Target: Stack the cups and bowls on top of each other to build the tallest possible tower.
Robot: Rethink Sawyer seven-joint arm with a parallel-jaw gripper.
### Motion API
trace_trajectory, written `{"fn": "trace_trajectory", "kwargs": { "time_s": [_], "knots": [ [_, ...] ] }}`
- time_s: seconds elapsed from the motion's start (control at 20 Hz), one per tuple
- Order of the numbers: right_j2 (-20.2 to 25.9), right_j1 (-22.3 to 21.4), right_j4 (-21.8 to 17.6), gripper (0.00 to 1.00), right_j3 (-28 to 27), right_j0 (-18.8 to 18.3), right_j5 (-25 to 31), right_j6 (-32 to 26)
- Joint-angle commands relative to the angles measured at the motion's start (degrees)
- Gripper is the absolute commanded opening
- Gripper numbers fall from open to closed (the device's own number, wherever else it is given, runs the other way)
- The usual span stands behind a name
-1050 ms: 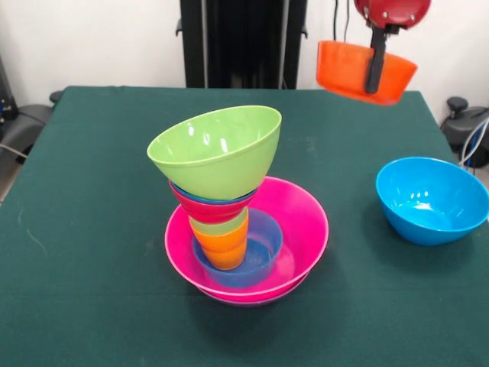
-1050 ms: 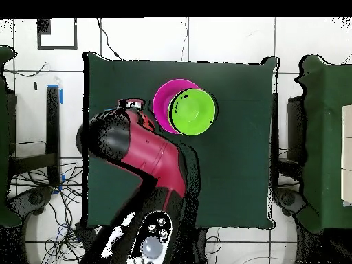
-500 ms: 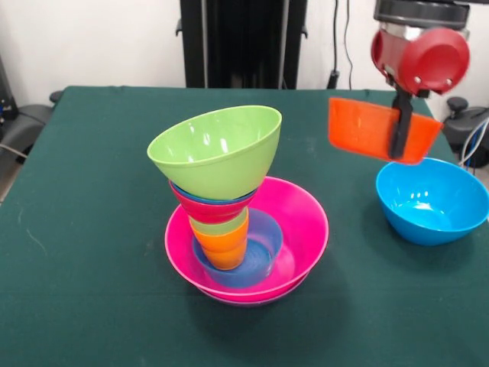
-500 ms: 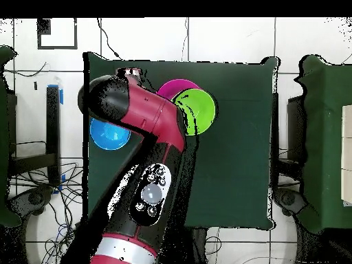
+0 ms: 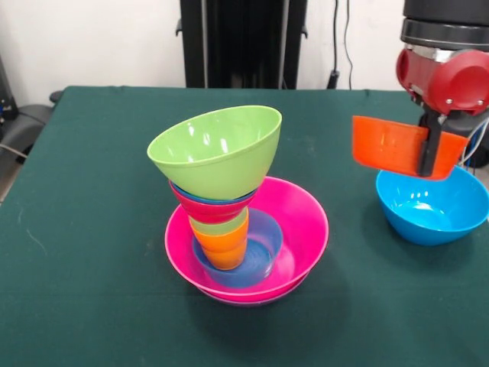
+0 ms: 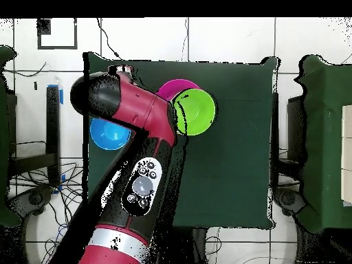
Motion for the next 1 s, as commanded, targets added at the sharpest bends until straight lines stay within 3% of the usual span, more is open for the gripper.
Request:
{"fn": "trace_trajectory", "kwargs": {
  "time_s": [0.05, 0.7, 1.0],
  "knots": [
    [6.8, 0.6, 2.6, 0.0, 2.2, 2.3, 2.1, 11.7],
    [4.1, 2.2, 4.0, 0.0, 2.9, 6.1, 3.2, 13.8],
    [5.5, 2.1, 3.5, 0.0, 5.0, 3.4, 1.6, 8.7]
  ]
}}
